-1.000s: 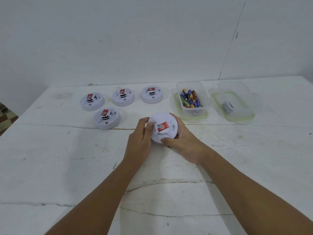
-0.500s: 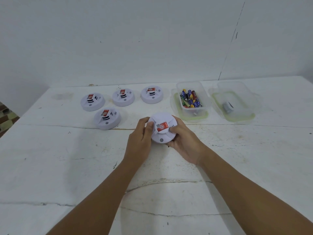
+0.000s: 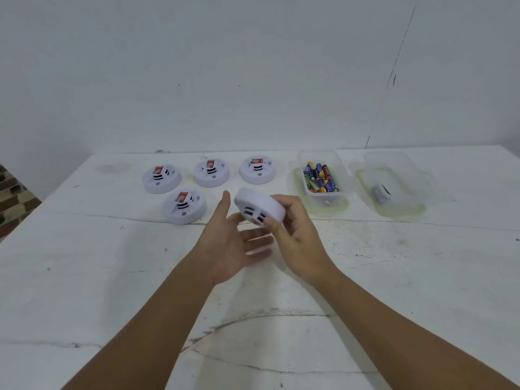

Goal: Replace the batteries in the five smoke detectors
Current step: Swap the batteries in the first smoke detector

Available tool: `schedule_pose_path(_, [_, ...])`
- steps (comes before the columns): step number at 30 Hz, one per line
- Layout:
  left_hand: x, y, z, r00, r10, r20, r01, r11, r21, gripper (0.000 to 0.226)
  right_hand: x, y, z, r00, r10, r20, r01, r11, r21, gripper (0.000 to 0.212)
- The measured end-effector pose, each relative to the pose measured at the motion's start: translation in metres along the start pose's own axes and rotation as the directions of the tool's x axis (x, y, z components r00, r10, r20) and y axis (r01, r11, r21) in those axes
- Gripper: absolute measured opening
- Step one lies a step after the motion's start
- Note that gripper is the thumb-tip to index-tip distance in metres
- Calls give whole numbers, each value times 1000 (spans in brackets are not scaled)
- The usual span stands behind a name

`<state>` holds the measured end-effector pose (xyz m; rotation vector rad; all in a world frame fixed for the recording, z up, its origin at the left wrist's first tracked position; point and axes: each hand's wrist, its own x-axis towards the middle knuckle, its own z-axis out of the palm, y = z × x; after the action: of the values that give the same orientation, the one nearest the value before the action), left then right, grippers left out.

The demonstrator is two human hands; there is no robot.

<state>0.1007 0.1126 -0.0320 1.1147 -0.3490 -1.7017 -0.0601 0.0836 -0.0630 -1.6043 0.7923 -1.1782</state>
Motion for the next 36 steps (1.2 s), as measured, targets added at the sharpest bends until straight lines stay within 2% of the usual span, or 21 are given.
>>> schedule_pose_path(2, [-6, 7, 4, 990, -36, 137, 66, 974, -216, 76, 0, 3, 3, 981, -147, 128, 170, 967, -192, 40])
schedule_pose_path(3, [-8, 11, 5, 987, -32, 156, 80, 945, -317, 72, 1, 7, 3, 958, -221, 181, 262, 933, -247, 42])
schedule_pose_path(5, [-7, 16, 5, 991, 24, 131, 25, 933, -360, 60, 3, 12, 2, 930, -279, 239, 347, 881, -321, 45])
schedule_pose_path(7, [-2, 17, -1, 991, 107, 82, -79, 953, -293, 49, 4, 11, 0, 952, -214, 220, 281, 897, -342, 45])
schedule_pose_path(11, [0, 17, -8, 970, 228, 83, -213, 964, -160, 44, 13, -2, 6, 992, 75, 101, -46, 963, -266, 39])
schedule_pose_path(14, [4, 11, -6, 942, 318, 108, -318, 948, -17, 38, 23, -9, 12, 980, 193, 51, -175, 954, -244, 53])
schedule_pose_path(17, [3, 8, 1, 928, 359, 97, -369, 922, 117, 31, 26, -11, 13, 974, 224, 34, -211, 952, -220, 58])
schedule_pose_path(21, [5, 4, 2, 931, 363, 34, -362, 909, 207, 44, 29, -10, 10, 953, 291, 85, -280, 952, -128, 56])
schedule_pose_path(24, [6, 1, 3, 933, 361, 9, -353, 906, 234, 44, 31, -7, 7, 939, 322, 122, -312, 946, -91, 52])
schedule_pose_path(26, [4, 0, 5, 939, 344, -6, -332, 910, 250, 44, 30, -4, 7, 947, 295, 123, -284, 953, -104, 49])
schedule_pose_path(33, [2, -3, 10, 955, 279, -102, -242, 930, 278, 52, 26, 0, 11, 948, 309, 78, -300, 948, -101, 52])
schedule_pose_path(36, [0, 1, 12, 954, 272, -122, -217, 914, 342, 51, 22, 3, 15, 958, 283, 53, -278, 956, -91, 53])
